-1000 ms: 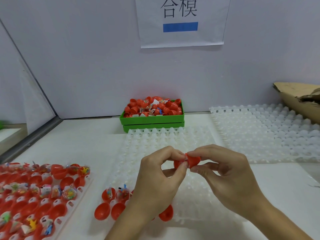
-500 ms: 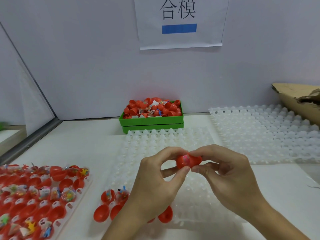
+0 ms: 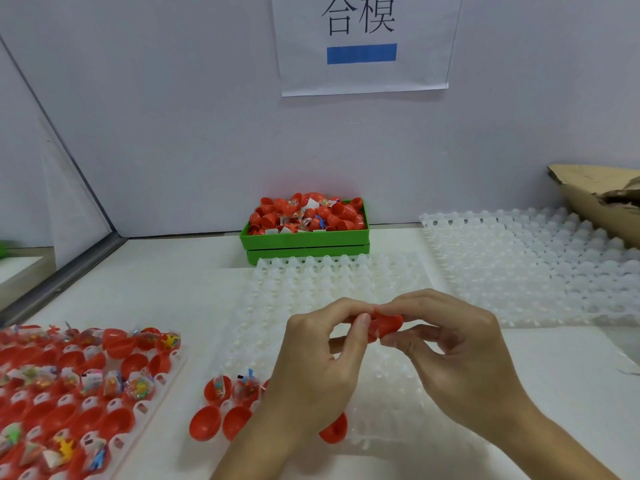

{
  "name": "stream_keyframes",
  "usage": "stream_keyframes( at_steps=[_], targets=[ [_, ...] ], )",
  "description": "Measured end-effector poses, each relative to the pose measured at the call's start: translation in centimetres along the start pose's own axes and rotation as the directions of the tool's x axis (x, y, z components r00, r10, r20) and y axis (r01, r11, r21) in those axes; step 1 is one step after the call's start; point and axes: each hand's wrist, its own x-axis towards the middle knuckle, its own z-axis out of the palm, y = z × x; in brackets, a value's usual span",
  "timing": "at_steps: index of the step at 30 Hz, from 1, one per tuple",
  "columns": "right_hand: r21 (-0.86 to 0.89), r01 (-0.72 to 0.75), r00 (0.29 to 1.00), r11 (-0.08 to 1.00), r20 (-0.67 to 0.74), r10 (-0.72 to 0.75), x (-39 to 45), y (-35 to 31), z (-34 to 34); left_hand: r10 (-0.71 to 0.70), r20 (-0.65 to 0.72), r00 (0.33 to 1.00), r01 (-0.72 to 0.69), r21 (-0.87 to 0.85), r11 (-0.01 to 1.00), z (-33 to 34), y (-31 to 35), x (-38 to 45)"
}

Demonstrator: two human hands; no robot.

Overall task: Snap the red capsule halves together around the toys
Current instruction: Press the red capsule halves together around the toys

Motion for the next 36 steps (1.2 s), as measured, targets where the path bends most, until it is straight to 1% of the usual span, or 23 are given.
stream_keyframes(
  at_steps=[3,6,10,12,14,17,21,23,26,30,33,36],
  targets=[
    [-0.033,0.032,0.999,0.999,-0.005,-0.032,0.08,-0.16,0.06,-0.086,-0.074,0.994,0.076,-0.123,0.989,0.45,0.08,0.02],
    [-0.084,0.084,0.996,0.993,-0.004,-0.085,0.12,-0.40,0.06,-0.163,-0.055,0.985,0.148,-0.212,0.966,0.33,0.14,0.17],
    [-0.191,0.130,0.992,0.973,0.018,-0.129,0.03,-0.46,0.21,-0.179,-0.051,0.982,0.166,-0.196,0.966,0.19,0.23,0.20],
    [-0.202,0.121,0.993,0.972,0.013,-0.121,-0.02,-0.44,0.30,-0.173,-0.068,0.982,0.159,-0.182,0.970,0.34,0.25,0.16],
    [-0.182,0.103,0.995,0.978,0.004,-0.104,0.00,-0.48,0.28,-0.176,-0.097,0.980,0.152,-0.210,0.966,0.58,0.28,0.13],
    [-0.070,0.039,0.999,0.997,-0.030,-0.041,0.12,-0.56,0.12,-0.154,-0.120,0.981,0.119,-0.257,0.959,0.73,0.40,0.12],
    [0.029,-0.083,0.994,0.996,-0.073,0.085,0.24,-0.65,-0.07,-0.132,-0.032,0.991,0.113,-0.347,0.931,0.51,0.37,0.01],
    [0.069,-0.138,0.987,0.988,-0.077,0.143,0.27,-0.72,-0.09,-0.148,-0.004,0.989,0.138,-0.334,0.932,0.45,0.25,0.05],
    [0.120,-0.187,0.980,0.975,-0.040,0.193,0.36,-0.87,-0.10,-0.167,-0.025,0.986,0.152,-0.293,0.944,0.22,-0.03,0.33],
    [0.129,-0.228,0.973,0.965,-0.004,0.231,0.28,-0.98,-0.12,-0.169,-0.065,0.983,0.147,-0.263,0.953,0.02,-0.17,0.50],
    [0.131,-0.306,0.949,0.943,-0.035,0.313,0.22,-0.90,0.04,-0.197,-0.059,0.979,0.176,-0.257,0.950,0.19,-0.24,0.45],
    [0.109,-0.359,0.932,0.927,-0.007,0.362,0.27,-0.74,0.04,-0.212,-0.047,0.976,0.195,-0.243,0.950,0.13,-0.32,0.41]
  ],
)
